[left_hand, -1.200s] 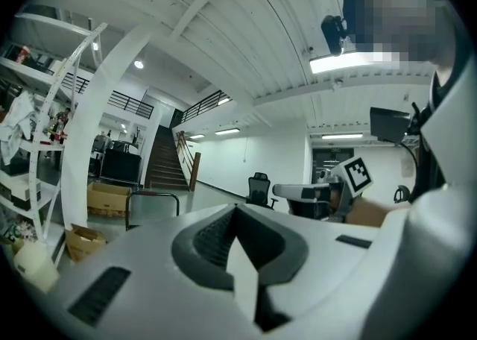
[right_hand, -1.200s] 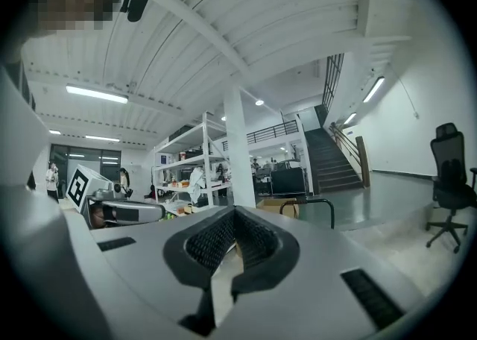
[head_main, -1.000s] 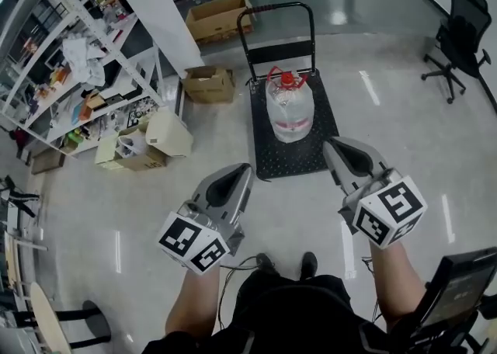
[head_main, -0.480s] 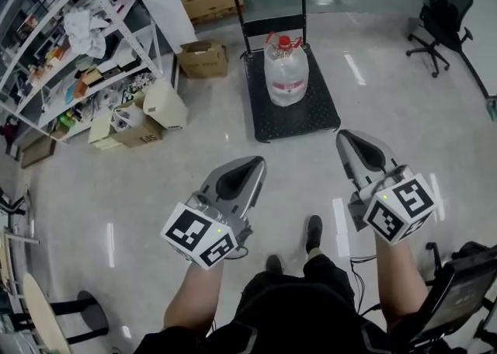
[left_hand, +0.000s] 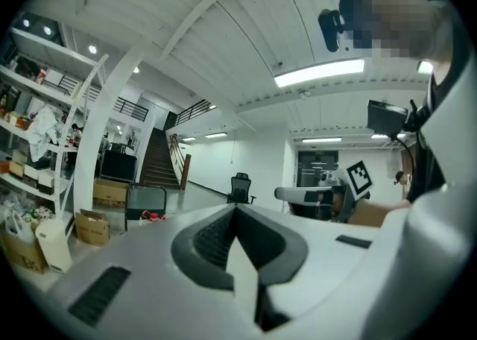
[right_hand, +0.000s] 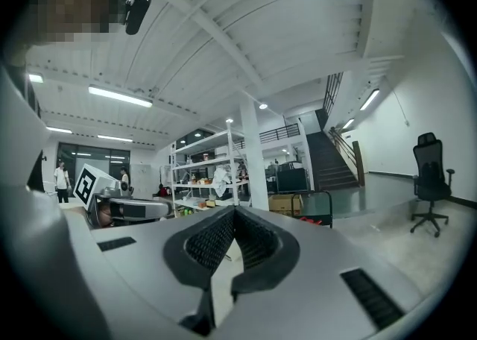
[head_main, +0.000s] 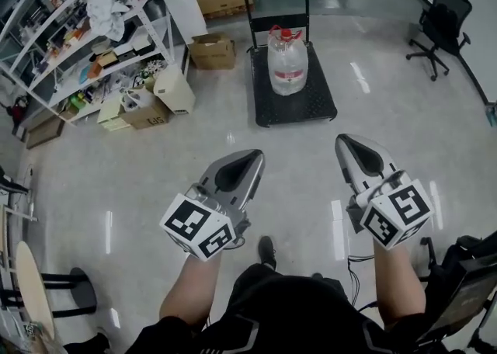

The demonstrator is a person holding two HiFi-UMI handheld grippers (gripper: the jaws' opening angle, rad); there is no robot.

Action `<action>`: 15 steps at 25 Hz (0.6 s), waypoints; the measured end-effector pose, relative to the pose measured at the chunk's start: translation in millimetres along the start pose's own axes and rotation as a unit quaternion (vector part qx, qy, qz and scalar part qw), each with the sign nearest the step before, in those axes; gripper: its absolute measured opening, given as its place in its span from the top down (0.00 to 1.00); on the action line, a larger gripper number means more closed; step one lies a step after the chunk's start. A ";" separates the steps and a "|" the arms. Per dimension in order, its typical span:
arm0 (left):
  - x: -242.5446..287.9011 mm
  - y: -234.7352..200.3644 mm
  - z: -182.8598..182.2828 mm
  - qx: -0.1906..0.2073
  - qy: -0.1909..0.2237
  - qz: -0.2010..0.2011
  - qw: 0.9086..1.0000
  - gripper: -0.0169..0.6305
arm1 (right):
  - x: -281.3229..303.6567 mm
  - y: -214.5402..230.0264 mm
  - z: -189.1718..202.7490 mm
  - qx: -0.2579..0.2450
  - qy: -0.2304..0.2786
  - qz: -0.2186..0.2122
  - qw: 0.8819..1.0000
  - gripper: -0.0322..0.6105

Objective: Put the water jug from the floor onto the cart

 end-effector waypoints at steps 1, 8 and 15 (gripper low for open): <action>-2.2 16.9 3.7 0.001 -0.003 -0.005 1.000 0.99 | -14.7 -0.1 3.4 -0.001 0.000 -0.008 1.000 0.95; 5.8 138.8 16.5 -0.020 -0.013 -0.024 0.999 0.99 | -119.2 27.4 12.4 -0.004 -0.004 -0.045 0.999 0.95; -29.1 190.1 7.9 -0.005 -0.003 -0.021 1.000 0.99 | -170.7 -1.0 2.2 0.000 0.014 -0.026 1.000 0.95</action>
Point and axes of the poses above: the fingertips, and each gripper's own axes: x forward along the fingers, y to its right, z out of its underside, the point moved 9 cm from there along -x, backward along the fingers, and after that the axes turned 8 degrees about z, right-handed, at the moved point
